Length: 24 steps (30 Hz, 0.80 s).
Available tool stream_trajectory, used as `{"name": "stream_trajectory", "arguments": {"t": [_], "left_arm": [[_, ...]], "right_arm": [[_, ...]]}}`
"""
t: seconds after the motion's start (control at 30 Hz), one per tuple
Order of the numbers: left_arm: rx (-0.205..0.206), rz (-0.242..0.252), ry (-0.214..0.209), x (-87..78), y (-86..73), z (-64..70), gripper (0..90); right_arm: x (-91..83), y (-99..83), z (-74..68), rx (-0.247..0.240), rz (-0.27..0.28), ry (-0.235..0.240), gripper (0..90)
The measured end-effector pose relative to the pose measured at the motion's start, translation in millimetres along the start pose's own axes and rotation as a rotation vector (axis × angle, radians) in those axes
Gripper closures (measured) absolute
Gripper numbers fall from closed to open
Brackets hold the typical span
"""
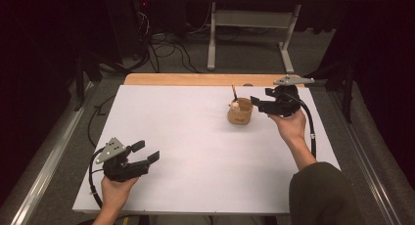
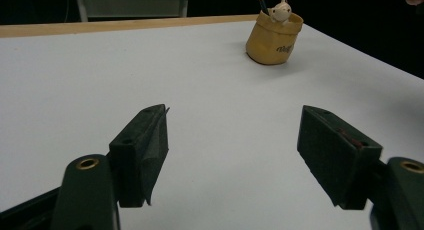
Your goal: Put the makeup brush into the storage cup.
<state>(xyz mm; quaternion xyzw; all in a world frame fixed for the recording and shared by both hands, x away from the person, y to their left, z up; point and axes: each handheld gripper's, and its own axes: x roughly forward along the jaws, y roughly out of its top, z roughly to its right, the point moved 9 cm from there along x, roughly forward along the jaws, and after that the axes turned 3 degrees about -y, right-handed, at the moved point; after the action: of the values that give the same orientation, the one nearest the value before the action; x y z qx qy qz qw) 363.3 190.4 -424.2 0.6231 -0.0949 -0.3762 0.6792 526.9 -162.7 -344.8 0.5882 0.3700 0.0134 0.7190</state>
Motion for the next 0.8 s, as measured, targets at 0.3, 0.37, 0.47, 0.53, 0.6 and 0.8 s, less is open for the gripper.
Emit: {"name": "stream_trajectory", "arguments": {"t": [0.3, 0.37, 0.47, 0.53, 0.6, 0.8], "left_arm": [[0.0, 0.001, 0.001, -0.1, 0.3, -0.3, 28.8], [0.003, -0.004, 0.002, 0.3, -0.4, 0.2, 28.8], [-0.003, -0.001, 0.005, -0.8, -0.5, -1.3, 28.8], [-0.009, 0.002, 0.005, -1.4, -0.5, -2.0, 28.8], [-0.008, 0.002, 0.004, -1.2, -0.1, -1.9, 28.8], [-0.002, -0.003, 0.003, -0.2, -0.7, -0.6, 28.8]], "right_arm": [[-10.6, -4.7, 3.6, -0.001, 0.009, -0.001, 35.1], [-11.5, -5.1, 3.1, 0.006, 0.013, 0.001, 35.1], [-14.6, -7.1, 3.1, 0.007, 0.016, 0.003, 35.1], [-15.1, -7.3, 3.3, 0.005, 0.018, 0.005, 35.1], [-16.7, -7.9, 3.6, 0.007, 0.018, 0.003, 35.1], [-21.5, -9.8, 4.0, 0.004, 0.026, 0.009, 35.2]]}}
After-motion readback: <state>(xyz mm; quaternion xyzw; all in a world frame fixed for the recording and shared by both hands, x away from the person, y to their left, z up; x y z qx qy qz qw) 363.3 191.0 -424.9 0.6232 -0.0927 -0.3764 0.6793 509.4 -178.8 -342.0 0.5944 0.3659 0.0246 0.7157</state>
